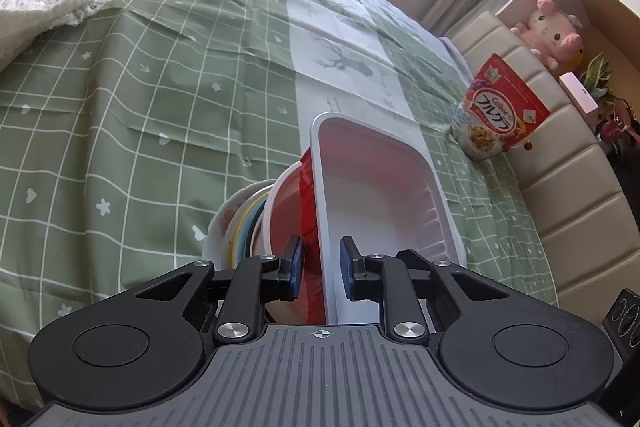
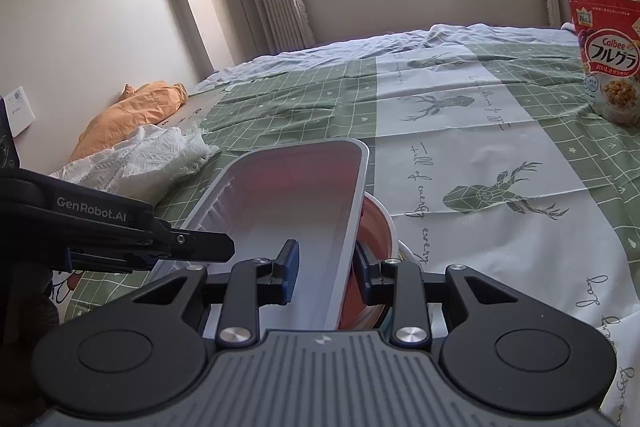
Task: Organize plates and bowls
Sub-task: 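Lift the plastic tray with both grippers and carry it toward the bowl stack, then lower the plastic tray onto the top of the bowl stack with both grippers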
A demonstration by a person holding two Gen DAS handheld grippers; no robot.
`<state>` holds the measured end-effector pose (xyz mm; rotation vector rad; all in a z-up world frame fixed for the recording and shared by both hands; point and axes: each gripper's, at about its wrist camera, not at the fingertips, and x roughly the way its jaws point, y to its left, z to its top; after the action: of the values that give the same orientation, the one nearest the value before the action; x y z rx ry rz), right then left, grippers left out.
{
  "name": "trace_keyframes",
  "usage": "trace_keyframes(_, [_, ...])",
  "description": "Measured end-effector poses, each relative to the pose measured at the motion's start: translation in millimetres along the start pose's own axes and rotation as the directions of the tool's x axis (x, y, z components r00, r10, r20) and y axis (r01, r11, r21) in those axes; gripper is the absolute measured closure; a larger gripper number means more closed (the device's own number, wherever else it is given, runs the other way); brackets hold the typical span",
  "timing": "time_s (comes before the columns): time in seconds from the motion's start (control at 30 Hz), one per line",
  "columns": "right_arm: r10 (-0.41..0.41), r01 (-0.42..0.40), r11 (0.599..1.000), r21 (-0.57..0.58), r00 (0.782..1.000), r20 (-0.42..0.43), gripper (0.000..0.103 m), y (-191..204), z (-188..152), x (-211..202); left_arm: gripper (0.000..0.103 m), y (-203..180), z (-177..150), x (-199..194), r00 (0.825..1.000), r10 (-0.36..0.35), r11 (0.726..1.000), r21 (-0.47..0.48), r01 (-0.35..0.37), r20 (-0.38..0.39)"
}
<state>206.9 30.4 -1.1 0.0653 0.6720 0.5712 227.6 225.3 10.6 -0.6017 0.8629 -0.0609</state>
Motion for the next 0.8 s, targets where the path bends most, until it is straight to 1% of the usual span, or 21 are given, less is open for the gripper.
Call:
trace_keyframes(0.17, [0.017,-0.017,0.999,0.029,1.000,-0.002,0.072,-4.4,5.5,1.3,0.082,3.4,2.8,-2.1,1.000,-0.015,1.000,-0.020,0.015,-0.004])
trace_keyframes(0.3, [0.049,-0.048,0.996,0.069,0.999,-0.007,0.072,-11.4,15.2,4.3,0.082,3.7,7.7,-1.7,1.000,-0.014,1.000,-0.020,0.014,-0.009])
trace_keyframes(0.47, [0.045,-0.043,0.993,0.111,0.999,-0.020,0.072,-17.5,24.9,17.7,0.082,2.4,16.3,3.9,1.000,-0.021,1.000,-0.012,0.021,-0.008])
trace_keyframes(0.6, [0.031,-0.028,0.994,0.105,0.999,-0.022,0.071,-18.5,24.8,17.9,0.082,-1.4,22.9,8.8,1.000,-0.027,1.000,0.009,0.027,-0.016])
trace_keyframes(0.8, [0.037,-0.034,0.996,0.087,0.999,-0.036,0.070,-13.9,17.2,14.7,0.082,6.5,21.3,12.8,0.999,-0.045,0.999,-0.013,0.044,-0.027])
